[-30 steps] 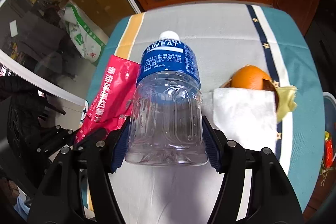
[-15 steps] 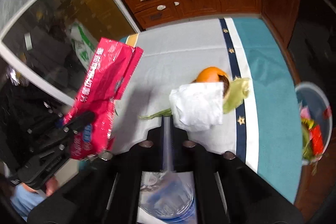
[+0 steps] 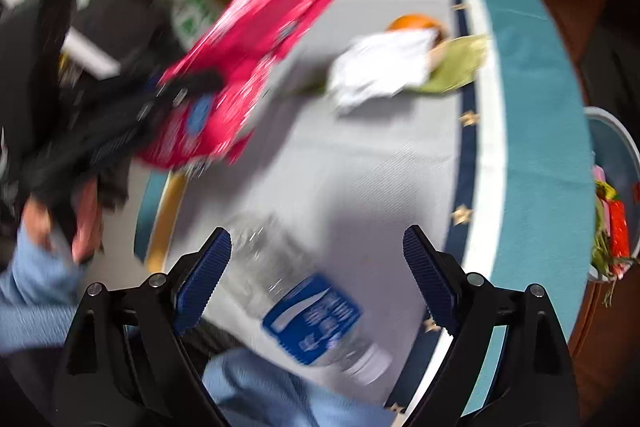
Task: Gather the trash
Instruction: 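Lift the wrapper and bottle and carry them over the teal bin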
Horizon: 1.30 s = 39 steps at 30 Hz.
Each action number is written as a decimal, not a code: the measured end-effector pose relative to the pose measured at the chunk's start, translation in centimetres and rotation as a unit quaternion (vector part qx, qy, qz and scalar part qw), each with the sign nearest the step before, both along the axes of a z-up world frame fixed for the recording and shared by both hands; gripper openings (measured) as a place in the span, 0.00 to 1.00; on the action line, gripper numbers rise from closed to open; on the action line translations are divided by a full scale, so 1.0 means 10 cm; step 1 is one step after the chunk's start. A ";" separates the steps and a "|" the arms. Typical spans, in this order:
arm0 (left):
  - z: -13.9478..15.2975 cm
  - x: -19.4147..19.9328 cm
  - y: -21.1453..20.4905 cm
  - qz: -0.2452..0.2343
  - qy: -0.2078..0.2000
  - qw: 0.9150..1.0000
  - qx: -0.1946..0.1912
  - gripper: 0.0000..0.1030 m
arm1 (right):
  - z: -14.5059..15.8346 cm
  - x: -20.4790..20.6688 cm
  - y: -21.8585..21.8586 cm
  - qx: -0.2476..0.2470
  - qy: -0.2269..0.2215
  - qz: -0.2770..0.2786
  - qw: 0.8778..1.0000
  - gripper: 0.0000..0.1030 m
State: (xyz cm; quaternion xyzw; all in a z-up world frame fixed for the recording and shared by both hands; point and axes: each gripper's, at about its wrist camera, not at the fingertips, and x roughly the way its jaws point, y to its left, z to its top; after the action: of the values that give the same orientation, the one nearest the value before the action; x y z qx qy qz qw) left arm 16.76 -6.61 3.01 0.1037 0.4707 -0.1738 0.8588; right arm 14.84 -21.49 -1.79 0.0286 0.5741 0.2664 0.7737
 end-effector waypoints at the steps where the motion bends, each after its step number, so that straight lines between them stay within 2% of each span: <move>1: -0.03 0.00 0.03 0.003 0.005 1.000 -0.001 0.11 | -0.02 -0.04 0.10 -0.009 0.000 0.021 1.000 0.82; 5: -0.08 -0.05 0.16 0.012 0.011 1.000 -0.006 0.11 | -0.29 -0.17 0.54 -0.082 0.018 0.108 0.991 0.82; 8: -0.07 -0.08 0.26 0.018 0.012 1.000 -0.013 0.11 | -0.47 -0.23 0.71 -0.124 0.023 0.137 0.982 0.83; 11: -0.05 -0.10 0.35 0.023 0.011 0.999 -0.020 0.11 | -0.57 -0.23 0.79 -0.128 0.026 0.140 0.981 0.81; 12: -0.04 -0.11 0.35 0.024 0.011 0.999 -0.021 0.11 | -0.60 -0.24 0.79 -0.129 0.027 0.139 0.981 0.73; 13: -0.02 -0.12 0.37 0.023 0.010 0.999 -0.024 0.11 | -0.62 -0.26 0.79 -0.128 0.028 0.134 0.982 0.70; 15: 0.01 -0.13 0.38 0.021 0.008 0.999 -0.026 0.11 | -0.63 -0.27 0.78 -0.122 0.031 0.124 0.984 0.68; 19: 0.08 -0.15 0.34 0.015 0.006 0.999 -0.036 0.11 | -0.58 -0.27 0.60 -0.103 0.033 0.071 0.992 0.64; 23: 0.21 -0.13 0.12 -0.014 0.000 0.999 -0.043 0.11 | -0.27 -0.19 0.17 -0.069 0.000 -0.006 0.998 0.64; 28: 0.30 -0.04 -0.61 -0.081 0.011 0.996 -0.046 0.11 | 0.04 -0.12 -0.75 -0.054 -0.035 -0.121 0.991 0.64; 33: 0.23 0.15 -1.60 -0.144 0.054 0.987 -0.055 0.11 | 0.24 -0.09 -1.89 -0.054 -0.062 -0.239 0.967 0.64; 37: 0.01 0.37 -2.45 -0.172 0.116 0.976 -0.061 0.11 | 0.26 -0.01 -2.56 -0.051 -0.063 -0.308 0.948 0.64; 39: -0.10 0.43 -2.76 -0.180 0.134 0.973 -0.058 0.11 | 0.20 0.04 -2.87 -0.049 -0.058 -0.332 0.940 0.64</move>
State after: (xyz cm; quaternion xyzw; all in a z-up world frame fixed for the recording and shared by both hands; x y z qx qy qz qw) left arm 21.03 -34.22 2.04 0.1125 0.5440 -0.3653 0.7470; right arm 15.25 -50.15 0.18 0.1641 0.4988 -0.0326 0.8504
